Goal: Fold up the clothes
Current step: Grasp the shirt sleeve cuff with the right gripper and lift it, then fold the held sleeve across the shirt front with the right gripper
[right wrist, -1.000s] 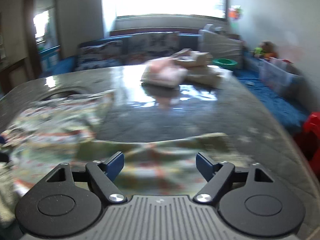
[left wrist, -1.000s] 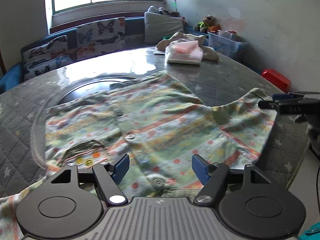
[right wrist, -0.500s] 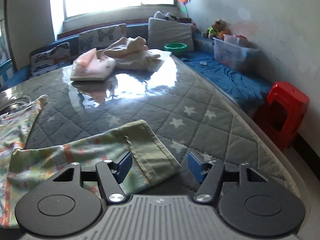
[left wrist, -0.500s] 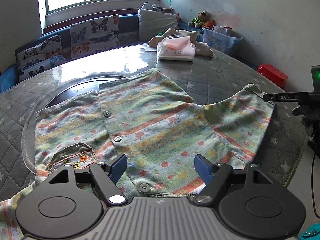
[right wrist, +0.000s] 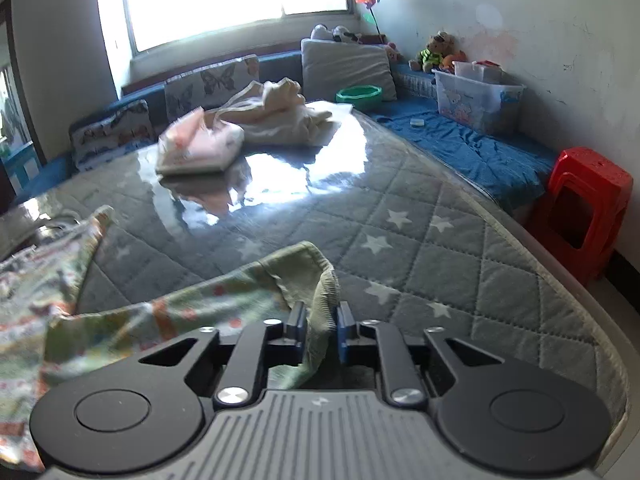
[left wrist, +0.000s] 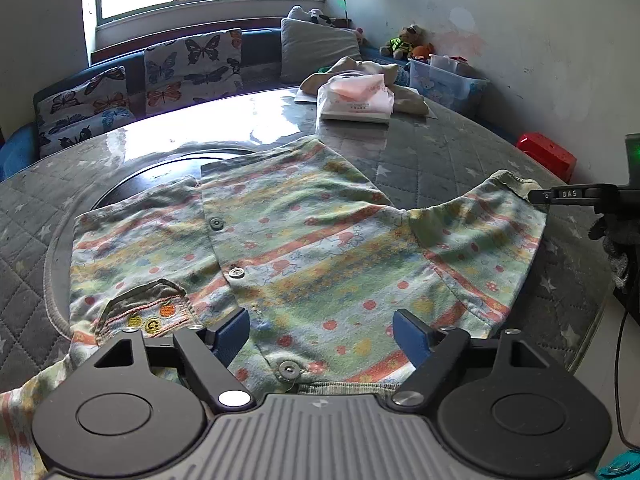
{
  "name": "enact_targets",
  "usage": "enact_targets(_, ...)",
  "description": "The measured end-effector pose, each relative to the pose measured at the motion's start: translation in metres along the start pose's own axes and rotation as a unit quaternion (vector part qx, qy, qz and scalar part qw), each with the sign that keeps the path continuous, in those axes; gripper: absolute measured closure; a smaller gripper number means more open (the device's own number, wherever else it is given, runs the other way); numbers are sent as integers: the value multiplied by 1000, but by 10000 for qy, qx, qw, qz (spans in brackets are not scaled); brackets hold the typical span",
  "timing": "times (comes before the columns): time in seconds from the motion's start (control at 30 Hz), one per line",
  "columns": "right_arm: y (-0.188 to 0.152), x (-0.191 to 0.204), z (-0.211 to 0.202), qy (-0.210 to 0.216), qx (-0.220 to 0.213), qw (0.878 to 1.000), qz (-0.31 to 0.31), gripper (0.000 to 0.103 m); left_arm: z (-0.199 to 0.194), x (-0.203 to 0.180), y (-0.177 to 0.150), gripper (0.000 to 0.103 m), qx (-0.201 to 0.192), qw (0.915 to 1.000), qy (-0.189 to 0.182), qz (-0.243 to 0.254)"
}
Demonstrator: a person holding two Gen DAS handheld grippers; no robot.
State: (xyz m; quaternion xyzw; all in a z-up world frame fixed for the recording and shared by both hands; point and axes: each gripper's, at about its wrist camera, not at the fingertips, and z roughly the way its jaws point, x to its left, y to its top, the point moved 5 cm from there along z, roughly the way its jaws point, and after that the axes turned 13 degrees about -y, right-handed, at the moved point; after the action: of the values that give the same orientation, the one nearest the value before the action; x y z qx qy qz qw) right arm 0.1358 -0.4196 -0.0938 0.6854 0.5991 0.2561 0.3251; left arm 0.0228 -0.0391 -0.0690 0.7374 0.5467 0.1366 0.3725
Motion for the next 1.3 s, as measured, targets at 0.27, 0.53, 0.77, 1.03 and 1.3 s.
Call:
enact_targets(0.27, 28, 41, -52, 1033, -319, 9941, -96, 93, -8, 12, -5, 19, -102, 9997, 64, -198)
enact_targets(0.53, 57, 115, -105, 2295, -426, 9708, -552, 94, -23, 30, -14, 17, -268, 9985, 157, -440)
enact_targets(0.77, 63, 193, -137, 3139, -393, 9423, -1096, 94, -46, 50, -24, 17, -478, 9960, 307, -688)
enact_targets(1.03, 41, 265, -150, 3680, -196, 9134, -1729, 94, -62, 70, -40, 17, -606, 9921, 445, -1002)
enact_targets(1.3, 11, 297, -152, 3902, 182, 8961, -2107, 82, -70, 77, -47, 16, -643, 9904, 501, -1116)
